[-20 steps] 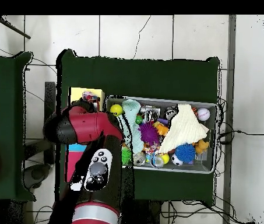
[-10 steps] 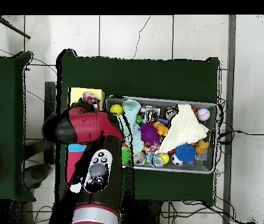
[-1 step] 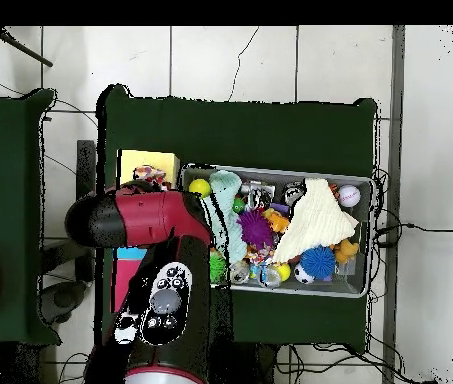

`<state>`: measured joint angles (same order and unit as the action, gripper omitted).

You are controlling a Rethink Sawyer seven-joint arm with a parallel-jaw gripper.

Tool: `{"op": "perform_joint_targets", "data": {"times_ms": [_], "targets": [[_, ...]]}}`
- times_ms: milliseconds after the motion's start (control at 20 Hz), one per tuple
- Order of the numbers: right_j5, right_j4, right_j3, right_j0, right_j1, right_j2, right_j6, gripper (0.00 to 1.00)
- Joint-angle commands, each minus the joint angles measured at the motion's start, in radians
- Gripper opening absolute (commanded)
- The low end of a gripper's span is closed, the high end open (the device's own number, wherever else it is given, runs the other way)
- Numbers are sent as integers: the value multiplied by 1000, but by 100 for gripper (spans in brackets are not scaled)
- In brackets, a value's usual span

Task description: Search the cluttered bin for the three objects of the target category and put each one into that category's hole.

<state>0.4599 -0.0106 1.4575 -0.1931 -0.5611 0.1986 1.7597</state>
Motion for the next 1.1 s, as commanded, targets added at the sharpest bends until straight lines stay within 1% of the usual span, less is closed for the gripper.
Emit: {"op": "perform_joint_targets", "data": {"times_ms": [50, 150, 300, 500, 700, 1100], "targets": [[192, -21, 95, 23, -22, -79, 100, 100], [198, -28, 95, 26, -25, -84, 110, 100], [229, -65, 90, 34, -33, -99, 139, 100], [233, -110, 91, 38, -34, -113, 167, 100], [233, -140, 98, 40, -39, -116, 166, 100], [293, -179, 94, 31, -68, -105, 163, 100]]}}
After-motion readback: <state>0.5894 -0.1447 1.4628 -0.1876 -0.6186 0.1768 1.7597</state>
